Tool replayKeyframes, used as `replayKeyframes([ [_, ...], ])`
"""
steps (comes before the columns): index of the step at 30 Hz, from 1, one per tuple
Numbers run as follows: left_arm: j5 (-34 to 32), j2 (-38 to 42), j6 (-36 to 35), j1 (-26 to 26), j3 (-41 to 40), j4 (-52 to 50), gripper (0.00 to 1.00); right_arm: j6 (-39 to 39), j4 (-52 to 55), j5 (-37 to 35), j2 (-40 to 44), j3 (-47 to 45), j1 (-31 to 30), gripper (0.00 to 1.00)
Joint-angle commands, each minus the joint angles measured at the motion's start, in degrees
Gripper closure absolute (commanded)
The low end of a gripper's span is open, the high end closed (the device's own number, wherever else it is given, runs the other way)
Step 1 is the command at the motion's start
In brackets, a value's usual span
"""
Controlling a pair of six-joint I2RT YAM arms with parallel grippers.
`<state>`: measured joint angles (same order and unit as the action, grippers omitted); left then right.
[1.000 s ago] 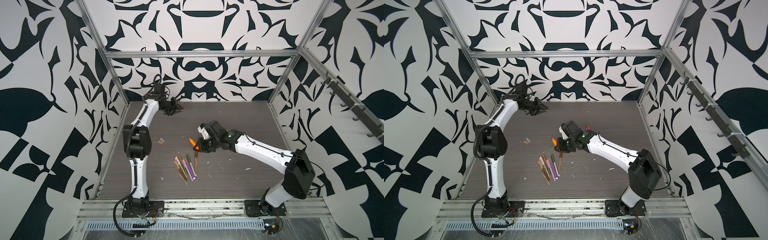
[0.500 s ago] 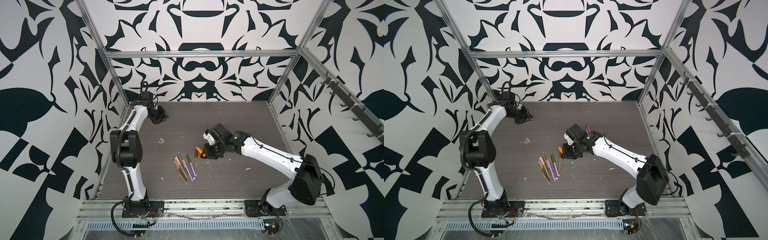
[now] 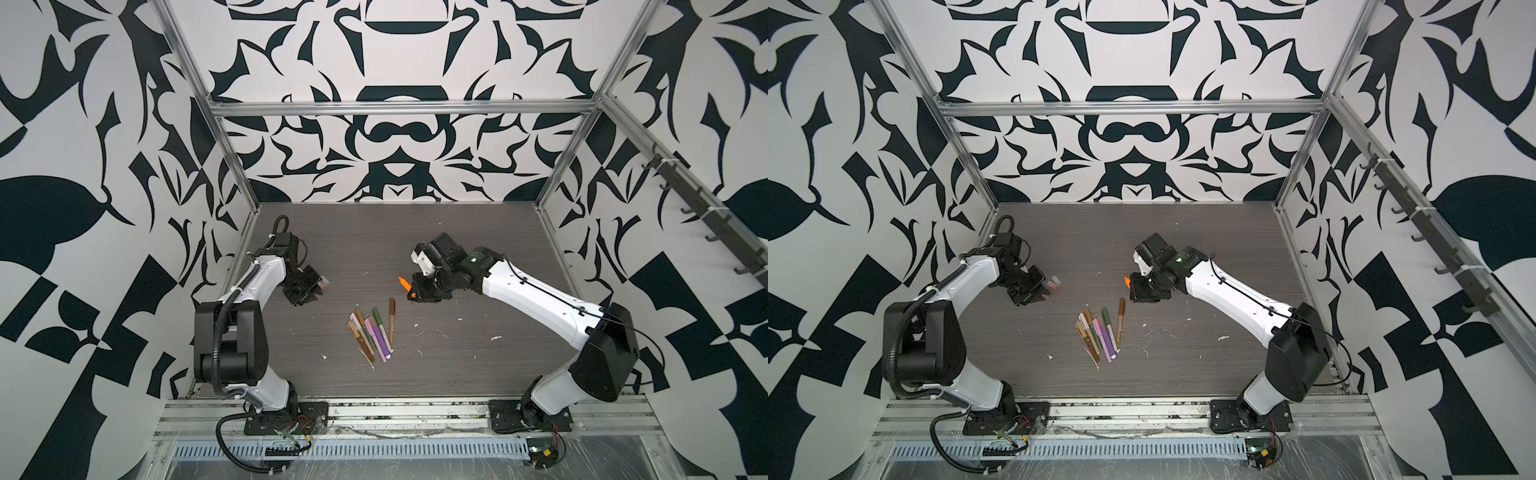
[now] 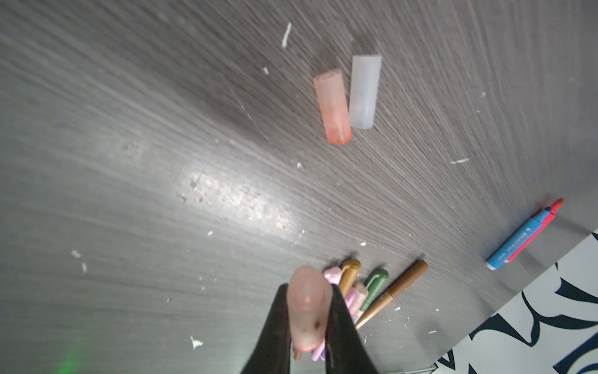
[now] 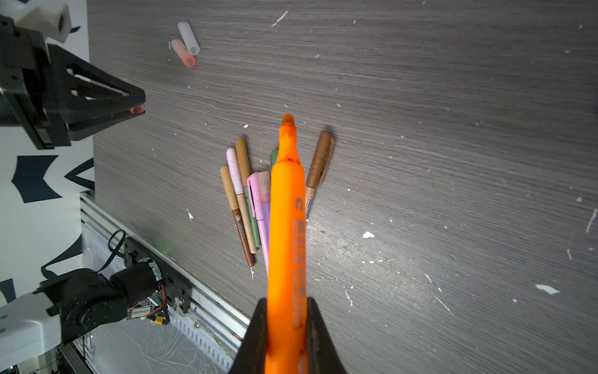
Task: Remove pen caps from pens
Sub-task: Place the pen cap at the middle-left of the table.
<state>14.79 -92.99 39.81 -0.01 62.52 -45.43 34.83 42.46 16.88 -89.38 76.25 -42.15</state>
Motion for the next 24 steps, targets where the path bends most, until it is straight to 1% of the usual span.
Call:
replayKeyframes([
  [1,0.47,-4.36,-0.9,1.34,-0.94,3.52,0.94,-1.17,1.05,-0.1,1.25,2.26,-0.04,1.0],
  [7,3.12,-9.32,-0.26,3.13,-0.67,8.66,0.95,-0.91,2.0,-0.71,3.22,1.12,0.23,1.0],
  [14,5.21,-12.07,-0.51,3.31,1.36,10.32,0.87,-0.82,2.98,-1.24,4.44,0.72,0.46,1.0],
  [17,5.04,-12.39,-0.69,3.35,1.75,10.45,0.8,-0.72,3.17,-1.5,4.81,0.81,0.58,1.0],
  [20,5.16,-12.35,-0.87,3.6,1.98,10.43,0.67,-0.9,3.59,-1.59,4.92,1.09,1.28,1.0],
  [22,5.02,-12.04,-1.05,3.74,2.16,10.34,0.63,-1.37,3.76,-0.64,5.1,1.1,3.13,1.0],
  [24,5.03,-11.74,-1.35,3.97,2.49,10.12,0.61,-2.71,4.28,0.4,5.25,1.24,5.97,1.0],
])
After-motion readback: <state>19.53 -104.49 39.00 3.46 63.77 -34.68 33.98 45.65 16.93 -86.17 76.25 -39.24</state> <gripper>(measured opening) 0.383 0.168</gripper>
